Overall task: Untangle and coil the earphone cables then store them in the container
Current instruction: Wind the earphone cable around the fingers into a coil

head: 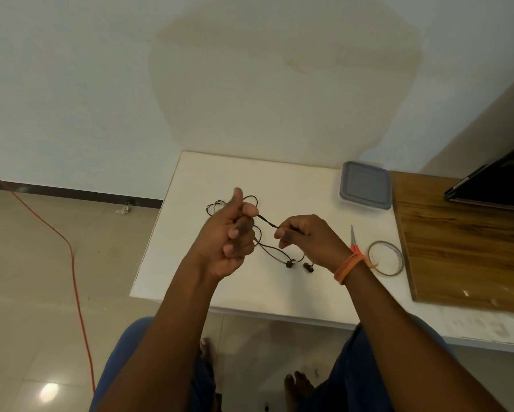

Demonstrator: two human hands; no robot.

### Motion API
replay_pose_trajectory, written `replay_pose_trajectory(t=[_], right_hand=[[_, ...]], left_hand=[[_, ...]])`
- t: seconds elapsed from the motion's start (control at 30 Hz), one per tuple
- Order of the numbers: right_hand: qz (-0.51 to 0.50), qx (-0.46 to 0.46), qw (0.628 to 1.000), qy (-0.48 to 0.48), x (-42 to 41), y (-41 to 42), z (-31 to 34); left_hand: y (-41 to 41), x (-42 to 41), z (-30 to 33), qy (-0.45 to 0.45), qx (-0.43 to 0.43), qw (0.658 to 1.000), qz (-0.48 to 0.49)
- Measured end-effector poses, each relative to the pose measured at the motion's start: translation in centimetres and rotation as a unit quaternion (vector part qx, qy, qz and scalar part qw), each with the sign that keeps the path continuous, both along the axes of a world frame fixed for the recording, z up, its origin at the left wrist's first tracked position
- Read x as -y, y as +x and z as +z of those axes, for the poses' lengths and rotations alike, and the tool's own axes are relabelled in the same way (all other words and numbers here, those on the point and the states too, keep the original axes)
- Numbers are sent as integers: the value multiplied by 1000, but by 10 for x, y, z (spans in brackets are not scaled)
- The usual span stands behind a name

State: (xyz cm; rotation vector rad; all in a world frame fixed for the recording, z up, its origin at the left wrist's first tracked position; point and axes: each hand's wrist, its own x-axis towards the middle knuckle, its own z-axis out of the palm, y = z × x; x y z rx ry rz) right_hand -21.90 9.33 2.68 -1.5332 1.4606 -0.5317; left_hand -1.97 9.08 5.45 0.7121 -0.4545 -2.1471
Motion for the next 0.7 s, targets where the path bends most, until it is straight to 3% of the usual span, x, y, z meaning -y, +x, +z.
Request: replay_pose_trajectory(t=[0.1,0.2,0.27,0.3,0.37,0.47,0.6,0.7], right_hand=[[31,-138,988,-56,13,1,-18],[42,-300,942,-143,22,-1,-24],[-7,-321,926,-199,25,-4,-25],[-40,-287,936,-199,26,-3,-24],[-131,-127,976,-119,28,0,-23],[-241,71,968,24,29,6,-21],[-289,188,937,57,30,8,-17],[-278,158,947,21,32,8,-18]], left_hand=[[-9,-4,-4,32,78,996,12],[-10,-3,-4,29,113,993,3],[-12,-3,-4,8,150,989,-11],[-13,-4,-4,-3,181,983,-18],[-18,-7,-4,-24,247,968,-34],[-25,-12,-5,-44,293,953,-61],[-27,-14,-9,-55,338,937,-70],[-27,-13,-13,-56,373,925,-48]])
